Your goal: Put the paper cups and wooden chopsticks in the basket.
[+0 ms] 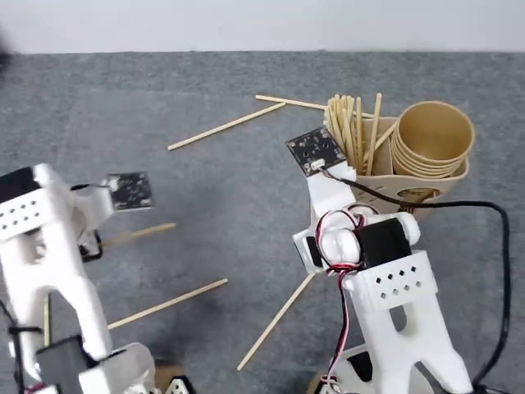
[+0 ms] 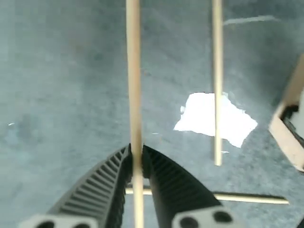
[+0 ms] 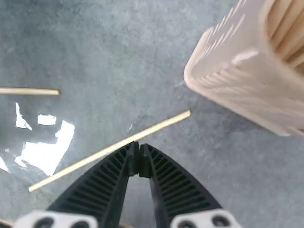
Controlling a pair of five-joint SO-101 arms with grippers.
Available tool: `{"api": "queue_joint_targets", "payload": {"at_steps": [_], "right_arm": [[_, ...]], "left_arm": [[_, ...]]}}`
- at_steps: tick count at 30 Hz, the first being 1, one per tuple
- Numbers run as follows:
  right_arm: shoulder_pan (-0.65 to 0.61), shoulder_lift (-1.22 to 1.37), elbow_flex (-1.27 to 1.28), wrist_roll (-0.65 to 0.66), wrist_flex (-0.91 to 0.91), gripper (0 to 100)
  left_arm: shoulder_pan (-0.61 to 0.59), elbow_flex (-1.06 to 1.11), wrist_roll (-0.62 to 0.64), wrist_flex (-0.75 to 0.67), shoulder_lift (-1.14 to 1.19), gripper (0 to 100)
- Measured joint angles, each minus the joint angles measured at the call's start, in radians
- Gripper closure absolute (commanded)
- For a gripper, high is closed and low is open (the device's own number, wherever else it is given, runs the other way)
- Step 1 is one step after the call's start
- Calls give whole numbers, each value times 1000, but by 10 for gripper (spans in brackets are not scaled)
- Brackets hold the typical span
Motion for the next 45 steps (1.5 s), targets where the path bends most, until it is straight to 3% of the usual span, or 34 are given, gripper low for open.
{"api": "queue_joint_targets", "payload": {"at_steps": [2, 11, 22, 33, 45], "right_arm": [[0, 0, 26, 0, 0, 990], [0, 0, 63, 0, -6, 990], [0, 0, 322, 0, -302, 990], [0, 0, 410, 0, -351, 990], [0, 0, 460, 0, -351, 990]], "left_arm": [[55, -2, 77, -28, -57, 988], [273, -2, 671, -301, -221, 988], [555, -2, 1264, -724, -302, 988], [813, -2, 1590, -1148, -302, 988], [1039, -2, 1745, -1432, -288, 988]]}}
